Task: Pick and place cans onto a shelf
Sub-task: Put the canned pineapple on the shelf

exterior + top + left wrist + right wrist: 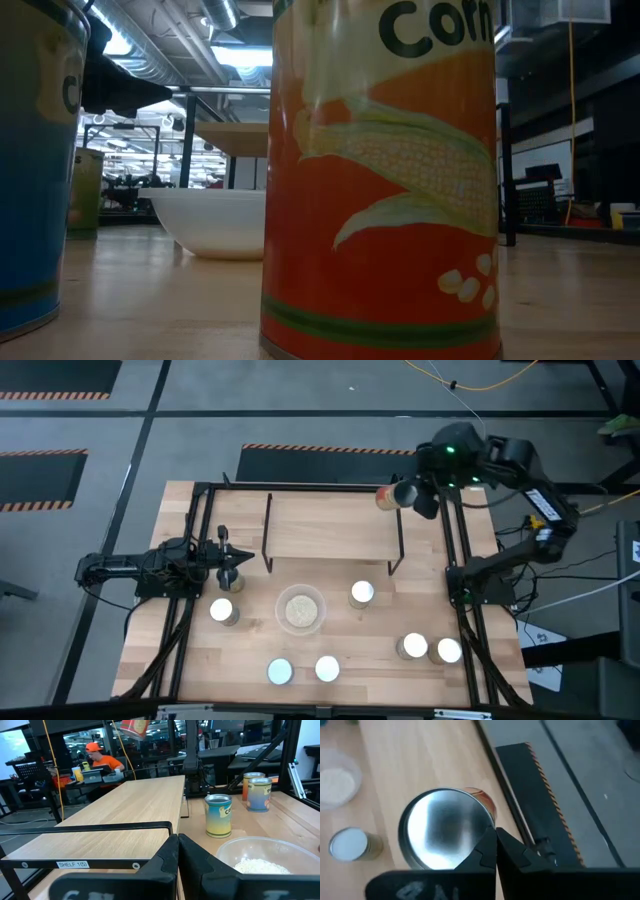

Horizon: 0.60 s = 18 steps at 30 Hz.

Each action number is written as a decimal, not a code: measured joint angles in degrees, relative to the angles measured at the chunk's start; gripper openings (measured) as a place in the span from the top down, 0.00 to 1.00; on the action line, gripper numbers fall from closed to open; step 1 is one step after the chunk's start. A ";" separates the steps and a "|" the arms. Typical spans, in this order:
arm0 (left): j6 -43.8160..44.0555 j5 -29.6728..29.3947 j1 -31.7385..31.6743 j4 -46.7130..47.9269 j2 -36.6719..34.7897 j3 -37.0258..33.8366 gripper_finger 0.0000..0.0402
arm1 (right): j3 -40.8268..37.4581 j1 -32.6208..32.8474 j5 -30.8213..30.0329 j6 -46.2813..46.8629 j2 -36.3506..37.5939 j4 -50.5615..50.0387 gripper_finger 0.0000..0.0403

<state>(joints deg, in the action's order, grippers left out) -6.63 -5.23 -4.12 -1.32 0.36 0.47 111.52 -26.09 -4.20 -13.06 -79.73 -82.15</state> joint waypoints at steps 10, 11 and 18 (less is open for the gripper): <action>0.00 0.00 0.01 -0.01 0.02 -0.01 1.00 | 2.17 -1.86 4.38 -6.57 -9.15 -4.34 0.99; -0.02 0.00 0.02 -0.01 0.02 -0.01 1.00 | 2.17 -2.55 4.39 -6.58 -9.94 -5.01 0.99; -0.02 0.00 0.01 0.00 0.01 0.00 1.00 | 2.17 -7.31 4.90 -7.01 -14.83 -6.43 0.99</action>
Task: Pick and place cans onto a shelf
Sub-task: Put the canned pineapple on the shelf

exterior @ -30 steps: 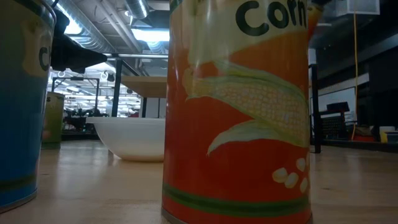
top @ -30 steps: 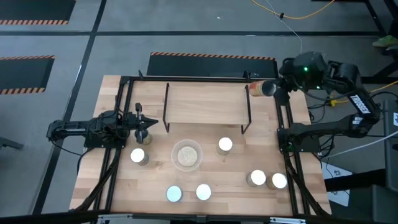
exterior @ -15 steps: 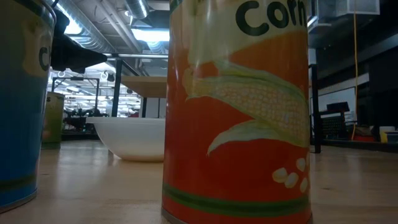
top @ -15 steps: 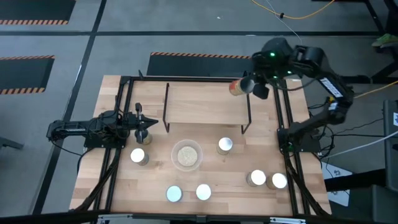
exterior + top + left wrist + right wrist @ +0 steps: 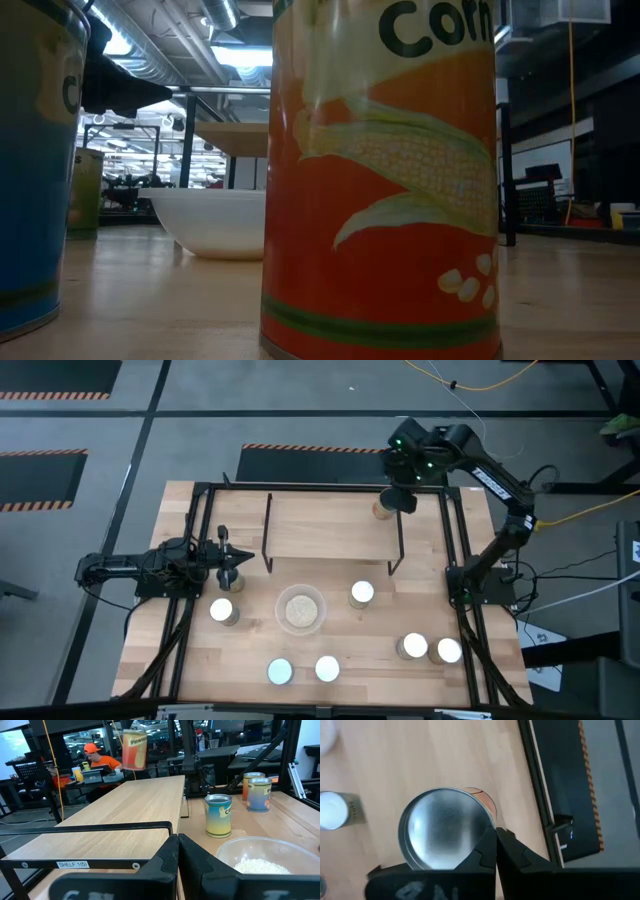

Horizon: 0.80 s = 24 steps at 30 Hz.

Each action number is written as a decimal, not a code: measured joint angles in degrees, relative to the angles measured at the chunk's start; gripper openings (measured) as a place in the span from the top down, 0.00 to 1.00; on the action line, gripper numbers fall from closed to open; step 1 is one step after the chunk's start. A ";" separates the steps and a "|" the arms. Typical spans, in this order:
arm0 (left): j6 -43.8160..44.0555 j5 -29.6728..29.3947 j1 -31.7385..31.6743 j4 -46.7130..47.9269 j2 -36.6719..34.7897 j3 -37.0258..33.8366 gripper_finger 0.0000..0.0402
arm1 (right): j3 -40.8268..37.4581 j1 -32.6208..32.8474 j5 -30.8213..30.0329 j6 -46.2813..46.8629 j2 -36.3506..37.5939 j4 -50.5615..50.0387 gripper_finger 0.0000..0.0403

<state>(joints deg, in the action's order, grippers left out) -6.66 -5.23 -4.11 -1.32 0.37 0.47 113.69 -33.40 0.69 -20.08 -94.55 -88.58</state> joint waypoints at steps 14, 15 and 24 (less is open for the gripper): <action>0.00 0.00 0.01 0.00 0.01 0.00 1.00 | 0.00 -4.64 5.44 -6.14 -5.88 -1.11 0.99; 0.00 0.00 0.00 0.00 0.01 0.00 1.00 | 0.00 -4.91 5.44 -6.14 -6.00 -1.13 0.99; -0.01 0.00 0.01 0.00 0.01 -0.01 1.00 | 0.00 -5.52 5.44 -5.99 -6.44 -0.90 0.99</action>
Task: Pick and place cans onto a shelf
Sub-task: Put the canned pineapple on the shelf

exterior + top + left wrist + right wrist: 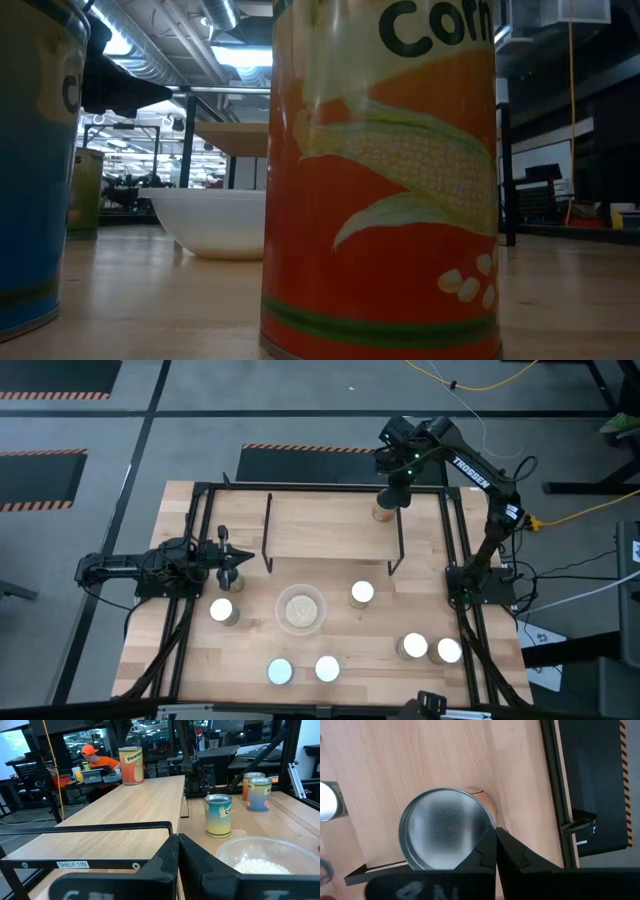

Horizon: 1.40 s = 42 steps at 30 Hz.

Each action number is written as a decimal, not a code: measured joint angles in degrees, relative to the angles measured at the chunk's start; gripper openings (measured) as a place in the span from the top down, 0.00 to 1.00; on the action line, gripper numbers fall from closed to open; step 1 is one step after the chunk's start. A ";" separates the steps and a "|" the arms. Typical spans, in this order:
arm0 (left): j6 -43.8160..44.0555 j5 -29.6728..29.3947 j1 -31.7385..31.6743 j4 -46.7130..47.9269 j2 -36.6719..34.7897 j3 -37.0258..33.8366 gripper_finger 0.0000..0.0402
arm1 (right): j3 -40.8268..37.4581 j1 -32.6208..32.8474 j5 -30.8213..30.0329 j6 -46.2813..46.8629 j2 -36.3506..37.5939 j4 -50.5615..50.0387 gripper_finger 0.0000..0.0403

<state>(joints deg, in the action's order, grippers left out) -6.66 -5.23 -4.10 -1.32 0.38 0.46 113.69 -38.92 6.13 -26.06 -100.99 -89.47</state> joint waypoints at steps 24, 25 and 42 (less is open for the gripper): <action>0.00 0.00 -0.01 0.00 -0.01 0.00 1.00 | 0.00 0.02 -0.02 0.26 0.02 1.05 0.96; 0.01 0.00 0.00 0.00 0.00 -0.01 1.00 | 0.00 0.02 -0.02 0.26 0.02 1.03 0.96; 0.01 0.00 -0.02 0.00 -0.02 0.01 1.00 | 0.00 0.02 -0.02 0.28 0.04 1.01 0.88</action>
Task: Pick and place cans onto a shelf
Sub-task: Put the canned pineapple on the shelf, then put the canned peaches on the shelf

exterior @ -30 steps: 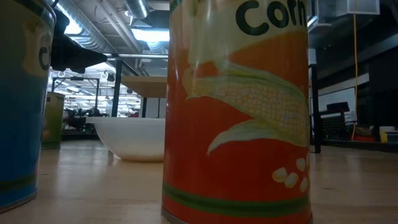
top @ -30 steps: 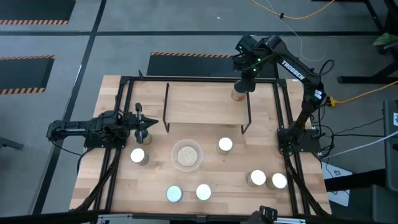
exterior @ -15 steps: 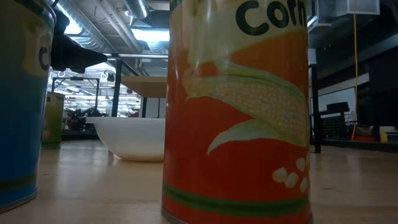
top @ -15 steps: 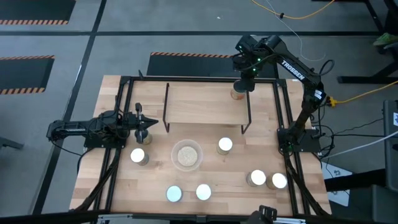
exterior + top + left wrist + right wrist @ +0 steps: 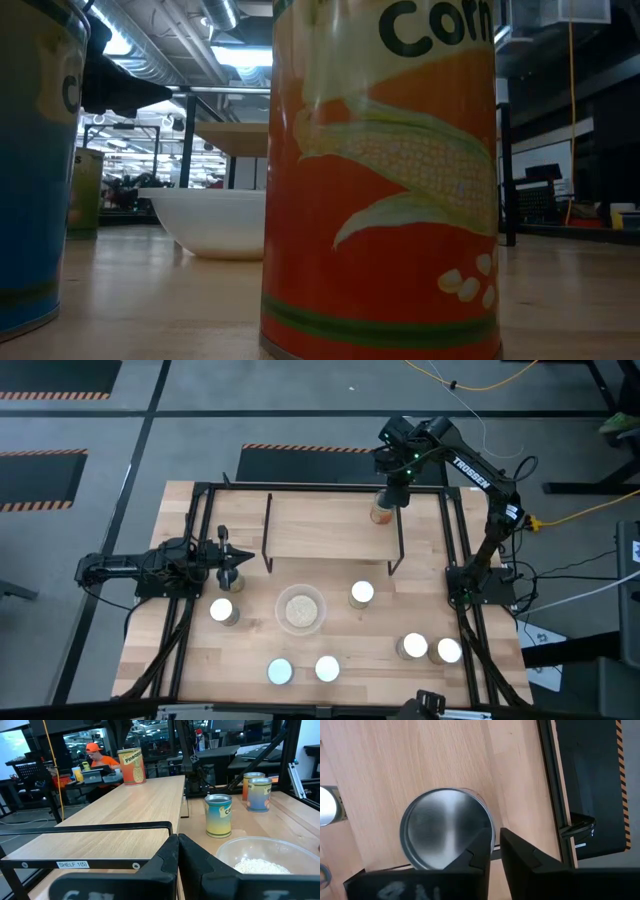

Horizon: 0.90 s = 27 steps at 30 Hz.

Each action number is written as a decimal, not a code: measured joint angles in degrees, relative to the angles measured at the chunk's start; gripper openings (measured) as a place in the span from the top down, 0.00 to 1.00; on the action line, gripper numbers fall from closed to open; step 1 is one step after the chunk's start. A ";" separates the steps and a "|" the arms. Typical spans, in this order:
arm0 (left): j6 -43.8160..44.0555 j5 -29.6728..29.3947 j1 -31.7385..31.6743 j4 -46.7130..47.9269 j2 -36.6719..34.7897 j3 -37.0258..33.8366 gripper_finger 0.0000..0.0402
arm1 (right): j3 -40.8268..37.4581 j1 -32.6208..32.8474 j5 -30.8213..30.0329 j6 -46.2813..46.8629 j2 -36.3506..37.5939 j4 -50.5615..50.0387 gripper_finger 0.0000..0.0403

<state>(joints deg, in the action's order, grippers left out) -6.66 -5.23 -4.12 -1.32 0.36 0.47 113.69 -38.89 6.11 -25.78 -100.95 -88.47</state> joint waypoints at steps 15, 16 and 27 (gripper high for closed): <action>0.00 0.00 0.00 0.00 0.00 -0.02 1.00 | 0.00 0.00 -0.01 0.00 0.00 0.57 0.82; 0.00 0.00 0.02 0.00 0.02 0.00 1.00 | 0.00 0.00 -0.01 0.00 0.00 0.52 0.82; 0.00 0.00 0.01 0.00 0.00 0.00 1.00 | 0.00 0.73 -0.02 1.34 1.52 -0.76 0.82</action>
<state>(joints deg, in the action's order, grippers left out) -6.66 -5.23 -4.11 -1.32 0.36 0.47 113.69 -38.17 6.09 -24.44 -99.43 -89.22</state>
